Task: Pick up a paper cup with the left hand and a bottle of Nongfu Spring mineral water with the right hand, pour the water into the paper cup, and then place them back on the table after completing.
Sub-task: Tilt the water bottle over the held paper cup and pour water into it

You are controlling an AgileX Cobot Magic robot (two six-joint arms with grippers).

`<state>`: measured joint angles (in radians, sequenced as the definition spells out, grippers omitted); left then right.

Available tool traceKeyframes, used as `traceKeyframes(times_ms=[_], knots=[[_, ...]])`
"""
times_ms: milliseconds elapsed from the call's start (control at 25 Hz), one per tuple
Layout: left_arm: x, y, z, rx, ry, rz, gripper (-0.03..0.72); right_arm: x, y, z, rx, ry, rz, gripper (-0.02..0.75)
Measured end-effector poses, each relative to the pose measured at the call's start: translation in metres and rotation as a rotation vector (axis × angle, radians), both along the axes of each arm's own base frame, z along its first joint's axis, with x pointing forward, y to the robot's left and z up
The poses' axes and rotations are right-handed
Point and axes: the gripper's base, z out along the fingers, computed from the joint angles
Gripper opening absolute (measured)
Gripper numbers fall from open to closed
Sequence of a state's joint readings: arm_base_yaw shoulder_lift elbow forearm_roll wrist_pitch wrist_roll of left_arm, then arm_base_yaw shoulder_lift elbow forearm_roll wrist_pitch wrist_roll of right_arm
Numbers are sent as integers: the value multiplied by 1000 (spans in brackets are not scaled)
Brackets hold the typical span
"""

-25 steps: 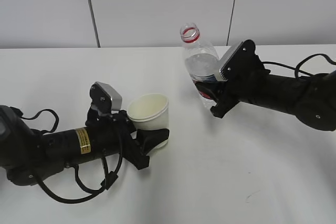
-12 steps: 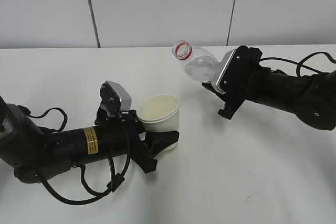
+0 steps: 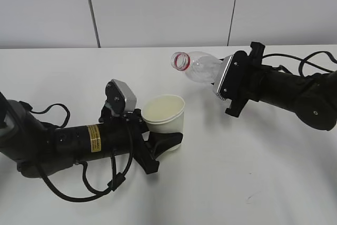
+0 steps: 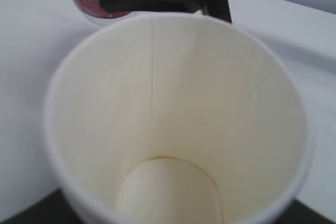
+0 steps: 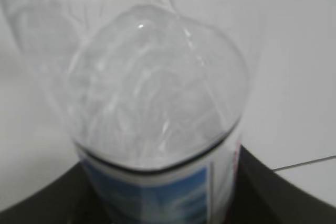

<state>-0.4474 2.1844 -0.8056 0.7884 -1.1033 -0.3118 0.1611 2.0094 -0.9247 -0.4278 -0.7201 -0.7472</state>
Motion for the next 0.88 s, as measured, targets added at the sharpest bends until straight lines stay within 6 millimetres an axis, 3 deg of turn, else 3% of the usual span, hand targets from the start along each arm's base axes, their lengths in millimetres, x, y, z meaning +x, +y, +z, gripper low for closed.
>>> traceKeyframes(times_ms=[880], knots=[[3, -1, 0, 37, -4, -2, 377, 2, -2, 5, -218, -159, 44, 375]])
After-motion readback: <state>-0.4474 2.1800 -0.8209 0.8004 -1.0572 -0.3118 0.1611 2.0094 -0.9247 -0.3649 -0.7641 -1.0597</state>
